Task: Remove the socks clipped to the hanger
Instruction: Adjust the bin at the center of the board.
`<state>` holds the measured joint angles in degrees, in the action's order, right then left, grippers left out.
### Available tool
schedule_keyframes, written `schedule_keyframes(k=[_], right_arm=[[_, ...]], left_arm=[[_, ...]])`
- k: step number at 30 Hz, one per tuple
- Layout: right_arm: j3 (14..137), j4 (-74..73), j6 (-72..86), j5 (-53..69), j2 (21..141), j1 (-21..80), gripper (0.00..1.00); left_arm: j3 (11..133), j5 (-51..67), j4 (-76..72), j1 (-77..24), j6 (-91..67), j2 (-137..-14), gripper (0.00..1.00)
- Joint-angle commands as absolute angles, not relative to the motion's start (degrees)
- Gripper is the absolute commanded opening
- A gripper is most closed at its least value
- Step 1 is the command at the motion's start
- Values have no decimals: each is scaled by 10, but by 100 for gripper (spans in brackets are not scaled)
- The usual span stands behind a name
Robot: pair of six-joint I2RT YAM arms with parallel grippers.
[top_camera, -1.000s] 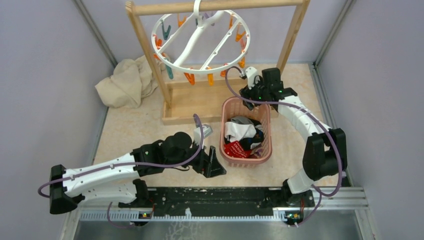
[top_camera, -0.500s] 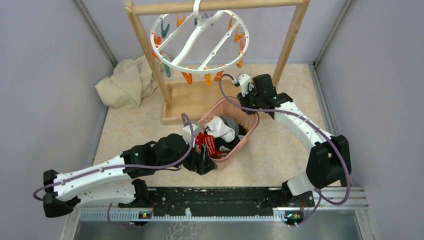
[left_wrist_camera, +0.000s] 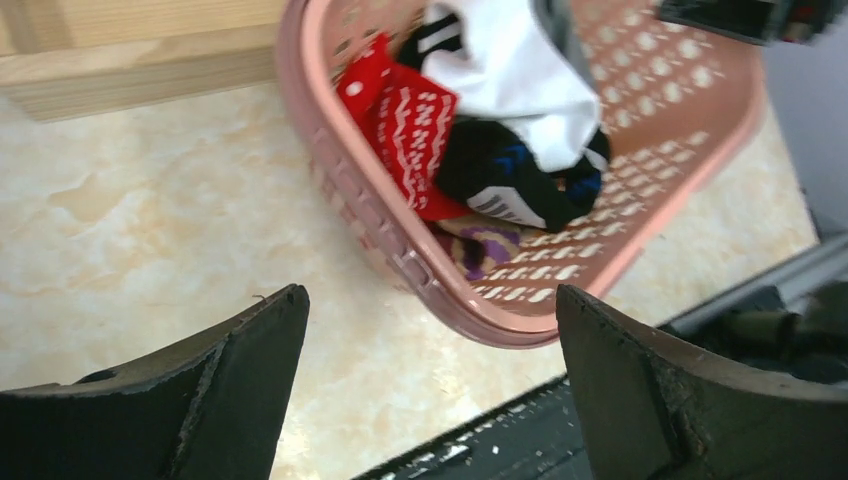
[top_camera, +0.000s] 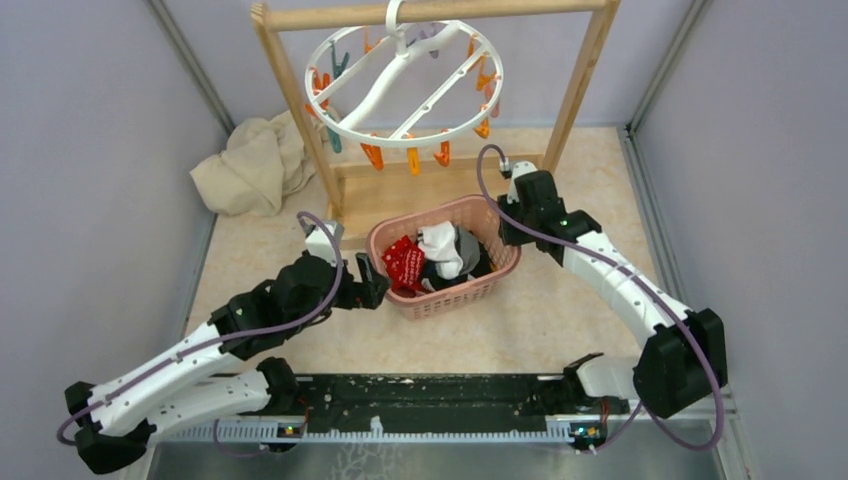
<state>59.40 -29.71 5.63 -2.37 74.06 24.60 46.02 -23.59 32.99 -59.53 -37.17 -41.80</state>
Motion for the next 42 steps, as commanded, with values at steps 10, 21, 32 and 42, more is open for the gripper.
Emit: schedule_keyframes(k=[10, 21, 32, 42], right_arm=[[537, -197, 277, -70, 669, 282, 16], [460, -136, 139, -181, 531, 275, 99], [191, 187, 42, -288, 386, 186, 99], [8, 555, -24, -340, 468, 123, 99]], left_arm=[[407, -195, 184, -409, -256, -455, 98], [377, -288, 68, -310, -190, -479, 99], [301, -360, -81, -140, -186, -540, 99], [240, -395, -310, -117, -56, -668, 99]])
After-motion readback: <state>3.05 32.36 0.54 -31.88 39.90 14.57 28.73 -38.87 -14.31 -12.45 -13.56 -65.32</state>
